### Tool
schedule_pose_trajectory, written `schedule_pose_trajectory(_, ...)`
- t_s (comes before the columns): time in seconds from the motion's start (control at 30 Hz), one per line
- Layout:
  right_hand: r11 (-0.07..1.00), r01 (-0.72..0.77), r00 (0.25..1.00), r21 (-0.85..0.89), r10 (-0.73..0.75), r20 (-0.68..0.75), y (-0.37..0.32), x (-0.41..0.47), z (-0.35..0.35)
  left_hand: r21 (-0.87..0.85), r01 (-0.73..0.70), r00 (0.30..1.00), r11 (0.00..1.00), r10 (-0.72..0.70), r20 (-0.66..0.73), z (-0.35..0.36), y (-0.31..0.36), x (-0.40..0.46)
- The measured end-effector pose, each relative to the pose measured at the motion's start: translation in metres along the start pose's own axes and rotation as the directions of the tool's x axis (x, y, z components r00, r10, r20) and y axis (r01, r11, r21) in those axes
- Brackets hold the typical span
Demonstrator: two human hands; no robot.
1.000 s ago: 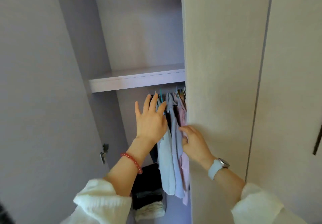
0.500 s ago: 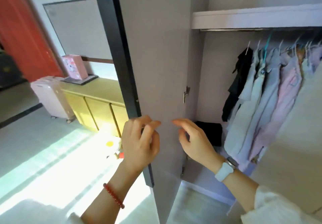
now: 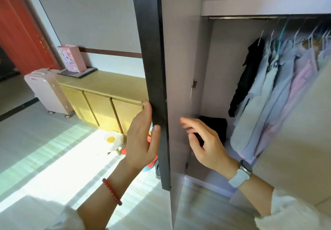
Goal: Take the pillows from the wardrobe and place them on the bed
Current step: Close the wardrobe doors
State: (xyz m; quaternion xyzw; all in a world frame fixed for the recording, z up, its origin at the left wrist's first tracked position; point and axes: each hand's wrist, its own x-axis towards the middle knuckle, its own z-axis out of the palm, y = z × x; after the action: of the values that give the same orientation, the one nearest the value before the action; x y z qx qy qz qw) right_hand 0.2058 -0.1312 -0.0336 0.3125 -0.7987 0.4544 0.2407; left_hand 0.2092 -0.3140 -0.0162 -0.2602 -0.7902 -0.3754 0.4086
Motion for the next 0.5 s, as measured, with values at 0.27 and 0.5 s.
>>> schedule_pose_trajectory(0.27, 0.990, -0.129, 0.964, 0.065, 0.140, -0.227, 0.001, -0.039, -0.077, -0.135, -0.350, 0.925, 0.927, 0.365, 0.104, 0.089, 0.055, 0.025)
schedule_pose_trajectory(0.5, 0.881, -0.434, 0.855, -0.188, 0.336, -0.395, 0.031, -0.057, -0.155, -0.133, -0.284, 0.906, 0.949, 0.312, 0.287, 0.195, 0.114, 0.063)
